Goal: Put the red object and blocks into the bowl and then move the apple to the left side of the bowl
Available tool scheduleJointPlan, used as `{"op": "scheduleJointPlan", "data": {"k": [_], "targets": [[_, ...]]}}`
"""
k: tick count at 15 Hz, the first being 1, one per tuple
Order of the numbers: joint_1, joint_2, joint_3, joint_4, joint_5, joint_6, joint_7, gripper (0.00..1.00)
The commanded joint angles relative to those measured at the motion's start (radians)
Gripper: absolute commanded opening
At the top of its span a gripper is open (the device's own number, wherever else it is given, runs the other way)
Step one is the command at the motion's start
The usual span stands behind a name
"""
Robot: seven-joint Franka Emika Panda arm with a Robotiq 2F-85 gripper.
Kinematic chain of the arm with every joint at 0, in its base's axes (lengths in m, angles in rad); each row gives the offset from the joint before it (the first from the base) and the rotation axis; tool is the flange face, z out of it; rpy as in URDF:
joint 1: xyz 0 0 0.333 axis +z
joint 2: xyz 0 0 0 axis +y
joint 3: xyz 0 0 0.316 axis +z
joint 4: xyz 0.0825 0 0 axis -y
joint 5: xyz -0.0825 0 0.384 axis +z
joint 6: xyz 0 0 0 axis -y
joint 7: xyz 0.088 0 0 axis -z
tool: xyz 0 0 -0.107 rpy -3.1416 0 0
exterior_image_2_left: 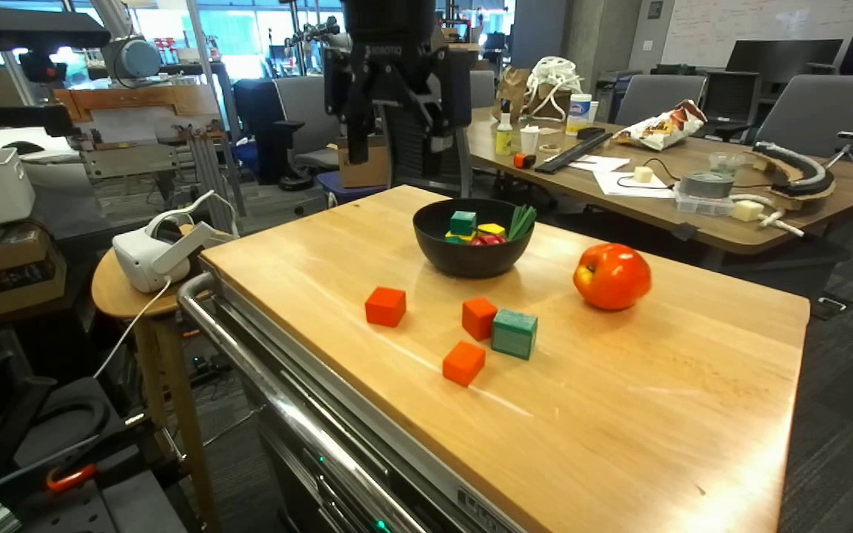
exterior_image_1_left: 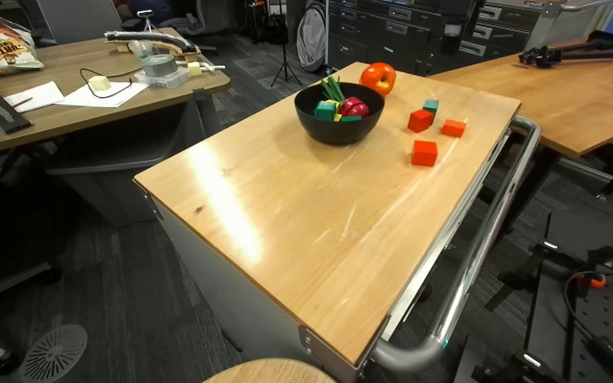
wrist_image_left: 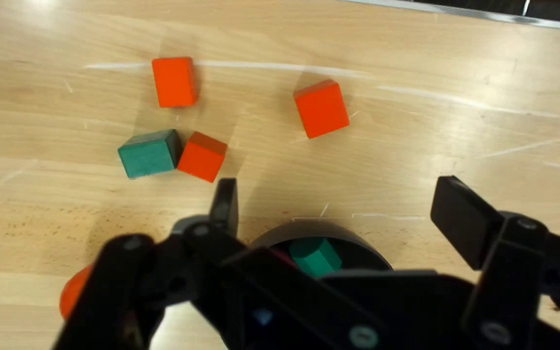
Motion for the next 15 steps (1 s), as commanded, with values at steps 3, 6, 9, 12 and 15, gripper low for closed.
{"op": "scheduleJointPlan", "data": {"k": [3, 6, 9, 12, 15], "targets": [[0.007, -0.048, -0.018, -0.096, -0.024, 0.057, -0.041, 1.00], [0.007, -0.034, -0.017, -0.079, -0.024, 0.057, -0.040, 1.00], [0.018, 0.018, 0.013, -0.069, -0.037, 0.086, 0.019, 1.00], [0.024, 0.083, 0.039, -0.051, -0.046, 0.090, 0.095, 1.00], [0.023, 0.147, 0.054, -0.026, -0.076, 0.069, 0.143, 1.00]]}}
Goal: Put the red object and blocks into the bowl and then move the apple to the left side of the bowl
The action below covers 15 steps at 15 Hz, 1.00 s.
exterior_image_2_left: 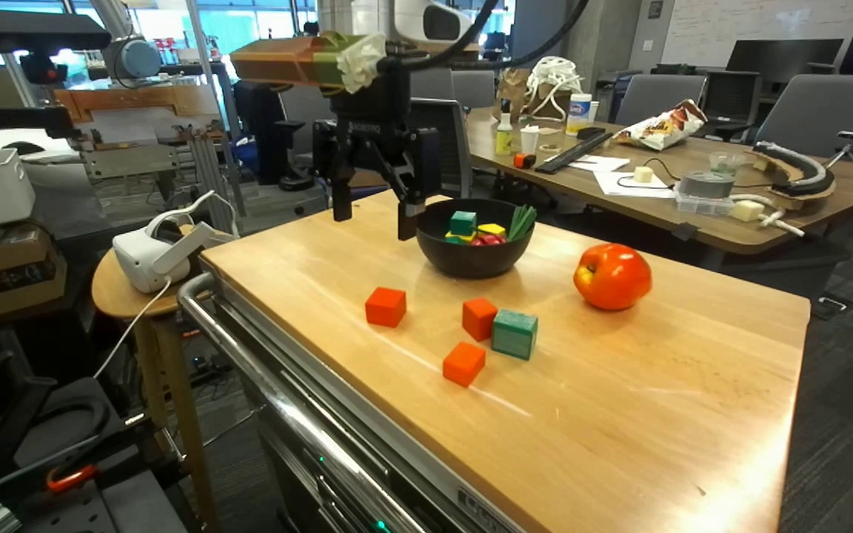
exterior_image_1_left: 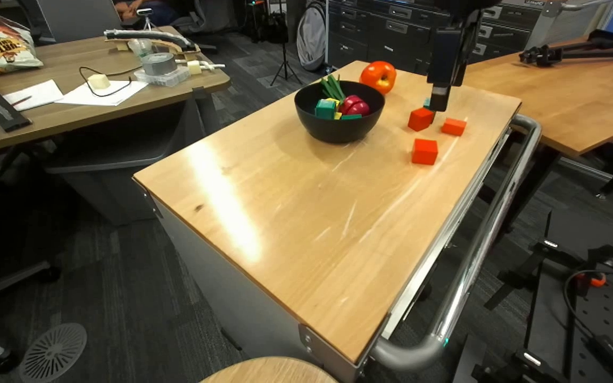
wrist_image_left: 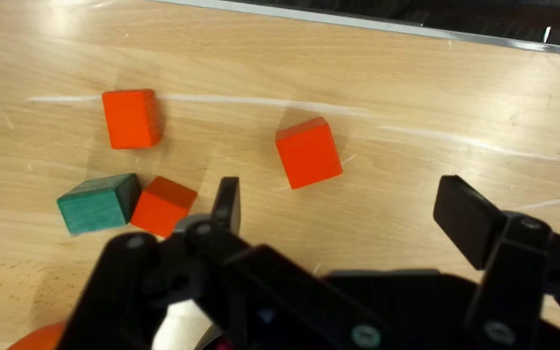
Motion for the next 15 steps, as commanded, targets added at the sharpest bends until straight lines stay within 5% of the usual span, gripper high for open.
{"op": "scheduleJointPlan", "data": {"k": [1, 5, 6, 9, 13, 15], "targets": [[0.004, 0.086, 0.009, 0.055, -0.058, -0.013, 0.080, 1.00], [0.002, 0.180, -0.015, 0.122, 0.012, -0.107, -0.161, 1.00], [0.006, 0.136, -0.005, 0.055, -0.013, -0.051, -0.054, 1.00], [0.002, 0.178, -0.012, 0.094, -0.008, -0.076, -0.125, 1.00], [0.008, 0.160, -0.006, -0.015, -0.029, 0.133, -0.110, 1.00], [0.011, 0.176, -0.001, -0.010, 0.059, 0.035, -0.031, 1.00]]}}
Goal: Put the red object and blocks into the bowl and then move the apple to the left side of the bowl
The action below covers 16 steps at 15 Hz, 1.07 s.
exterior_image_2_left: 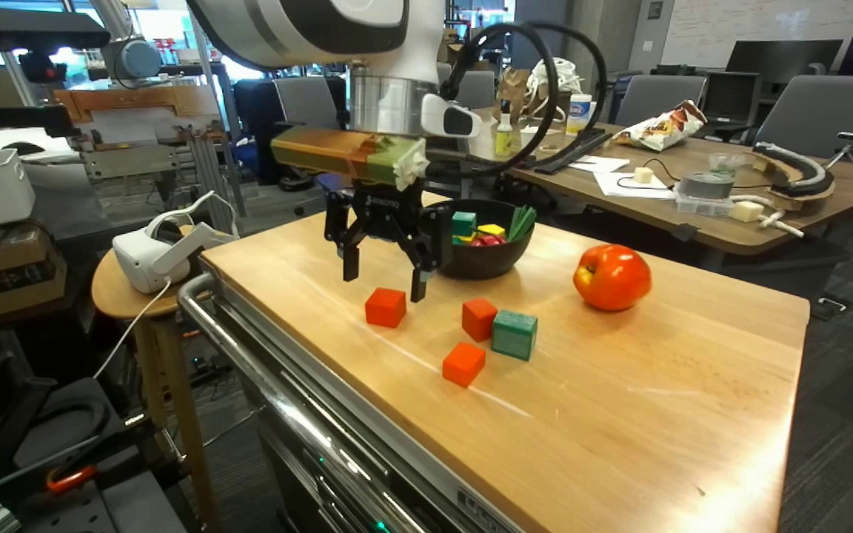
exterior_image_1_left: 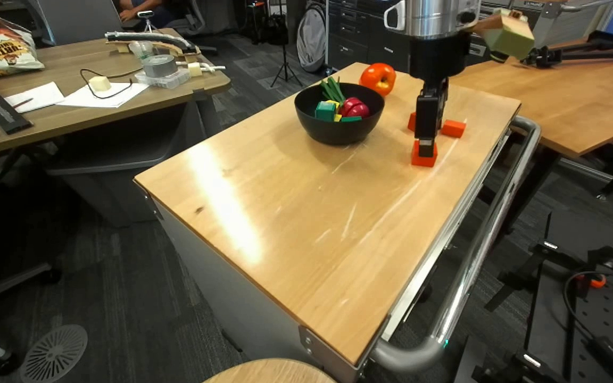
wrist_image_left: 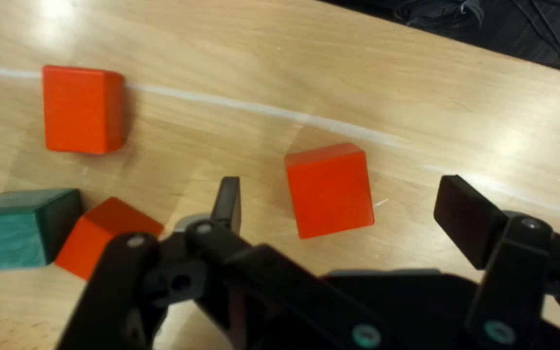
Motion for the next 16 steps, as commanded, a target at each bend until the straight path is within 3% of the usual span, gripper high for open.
{"op": "scheduleJointPlan", "data": {"k": [1, 2, 7, 10, 11, 16], "targets": [[0.011, -0.011, 0.005, -0.037, 0.071, -0.032, 0.155, 1.00], [0.004, 0.002, 0.000, -0.022, 0.047, -0.022, 0.071, 1.00], [0.008, 0.007, 0.003, -0.034, 0.064, 0.014, 0.163, 1.00], [0.015, 0.028, 0.006, -0.019, 0.019, 0.055, 0.240, 1.00], [0.017, 0.040, 0.007, -0.008, 0.000, 0.060, 0.267, 0.97], [0.027, 0.094, 0.003, 0.042, -0.091, 0.018, 0.376, 0.53]]}}
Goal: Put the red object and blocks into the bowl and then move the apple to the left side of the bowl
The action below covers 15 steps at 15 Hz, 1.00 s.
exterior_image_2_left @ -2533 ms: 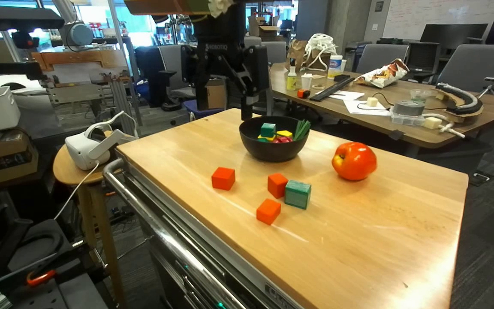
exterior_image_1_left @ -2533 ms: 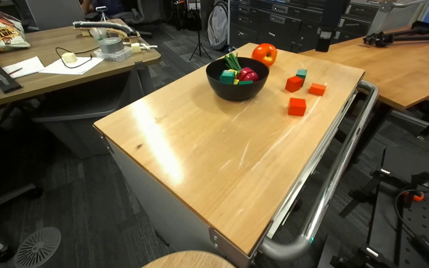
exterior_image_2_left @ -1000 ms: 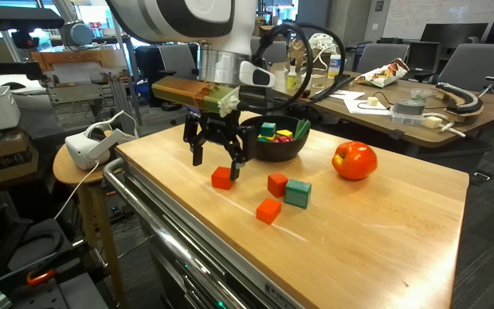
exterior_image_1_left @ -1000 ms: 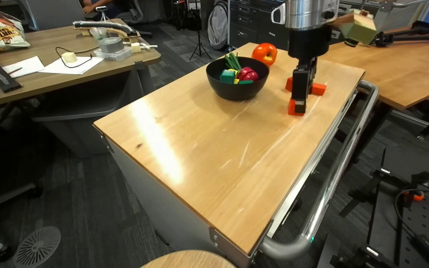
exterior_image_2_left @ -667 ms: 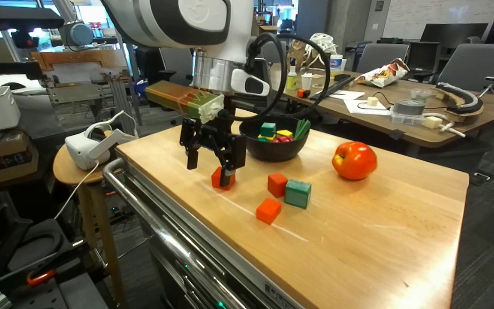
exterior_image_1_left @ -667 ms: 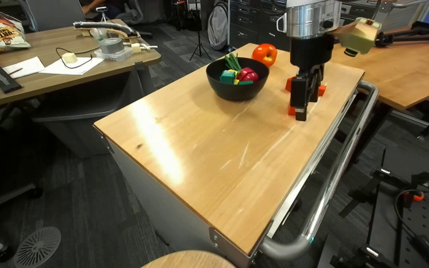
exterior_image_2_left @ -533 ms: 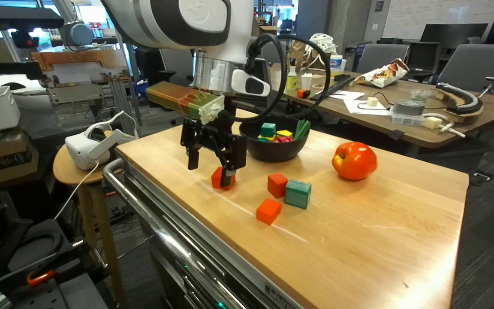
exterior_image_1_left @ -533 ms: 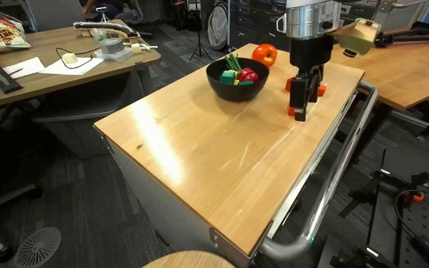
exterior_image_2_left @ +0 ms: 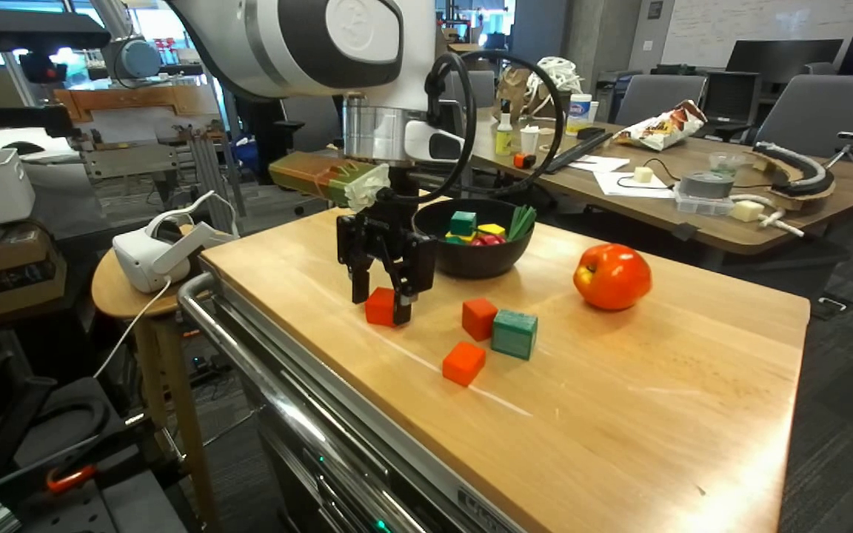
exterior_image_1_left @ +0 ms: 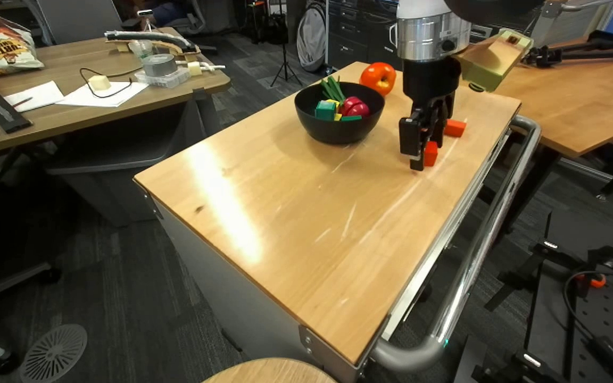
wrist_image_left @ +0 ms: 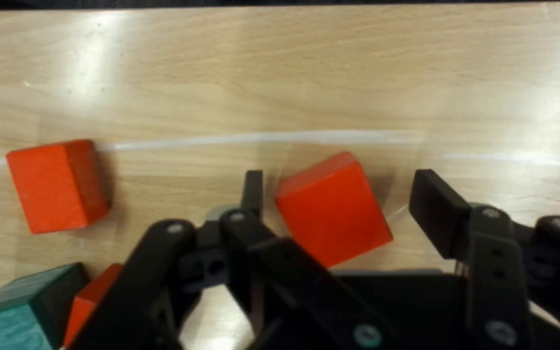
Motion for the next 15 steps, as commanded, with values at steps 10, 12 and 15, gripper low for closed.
{"op": "scheduleJointPlan", "data": {"k": [10, 12, 15], "targets": [[0.032, -0.073, 0.012, 0.065, 0.094, 0.184, 0.194, 0.25], [0.037, -0.091, 0.016, 0.082, 0.065, 0.245, 0.249, 0.25], [0.037, -0.038, 0.022, 0.142, -0.049, 0.387, 0.362, 0.25]]}}
